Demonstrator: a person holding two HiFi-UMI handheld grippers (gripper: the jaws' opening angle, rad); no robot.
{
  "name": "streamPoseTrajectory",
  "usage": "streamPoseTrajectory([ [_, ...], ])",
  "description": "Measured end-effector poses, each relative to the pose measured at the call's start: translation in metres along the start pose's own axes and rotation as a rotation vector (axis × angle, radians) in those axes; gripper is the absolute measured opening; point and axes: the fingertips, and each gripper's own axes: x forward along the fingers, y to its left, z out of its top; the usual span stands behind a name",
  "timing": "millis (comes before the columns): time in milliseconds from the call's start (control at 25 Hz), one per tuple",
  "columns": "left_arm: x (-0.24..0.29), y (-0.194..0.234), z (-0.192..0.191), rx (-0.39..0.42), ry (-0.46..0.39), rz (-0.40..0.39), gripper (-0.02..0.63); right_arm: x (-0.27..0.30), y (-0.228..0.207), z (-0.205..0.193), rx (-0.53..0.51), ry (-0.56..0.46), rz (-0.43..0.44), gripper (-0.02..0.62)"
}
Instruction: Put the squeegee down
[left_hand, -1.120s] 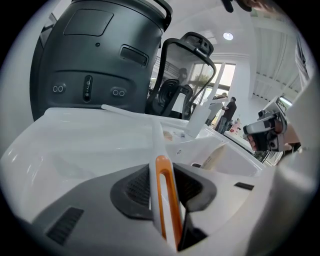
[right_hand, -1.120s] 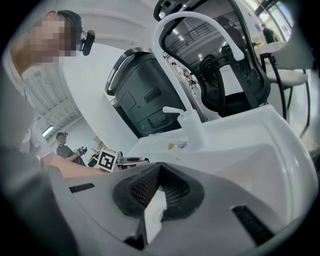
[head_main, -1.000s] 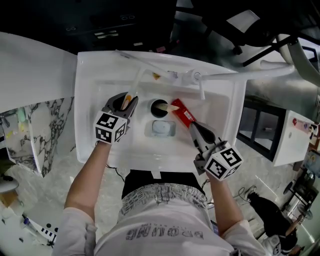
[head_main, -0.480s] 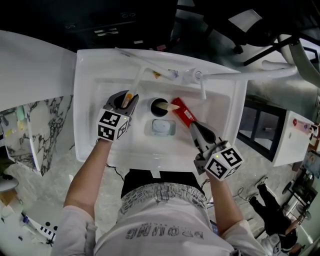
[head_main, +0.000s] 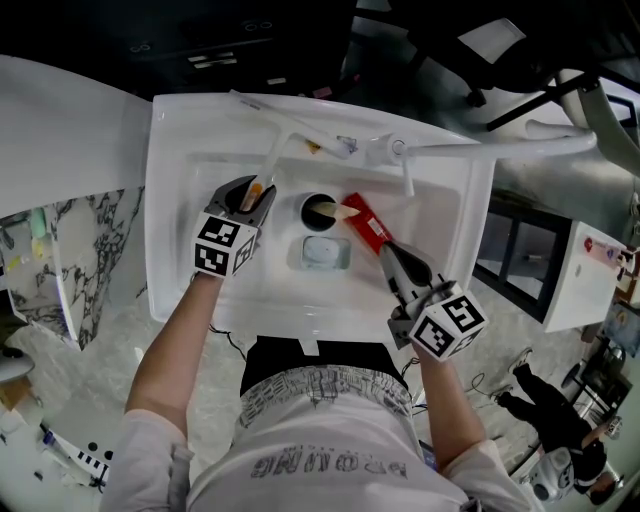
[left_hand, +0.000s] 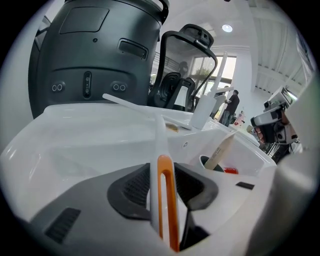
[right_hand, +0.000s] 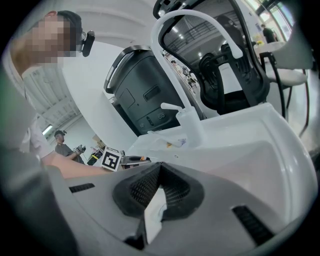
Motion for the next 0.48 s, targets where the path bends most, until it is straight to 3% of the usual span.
streamPoseTrajectory([
  [480,-0.016,-0.004,0.01,-0.001,-0.022,0.009,0.196,-0.001,0.013,0.005,-0.017,-0.028,0.009,0.008],
])
